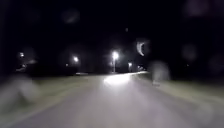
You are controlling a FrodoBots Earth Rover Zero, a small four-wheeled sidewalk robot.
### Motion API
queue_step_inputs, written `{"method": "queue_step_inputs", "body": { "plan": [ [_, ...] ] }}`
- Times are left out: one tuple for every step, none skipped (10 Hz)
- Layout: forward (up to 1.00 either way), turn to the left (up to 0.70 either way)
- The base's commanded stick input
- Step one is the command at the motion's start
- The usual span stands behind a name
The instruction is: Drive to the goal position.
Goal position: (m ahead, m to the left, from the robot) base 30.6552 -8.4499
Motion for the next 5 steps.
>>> {"method": "queue_step_inputs", "body": {
  "plan": [
    [1.0,-0.07],
    [1.0,-0.05],
    [1.0,-0.04],
    [1.0,-0.04],
    [1.0,-0.03]
  ]
}}
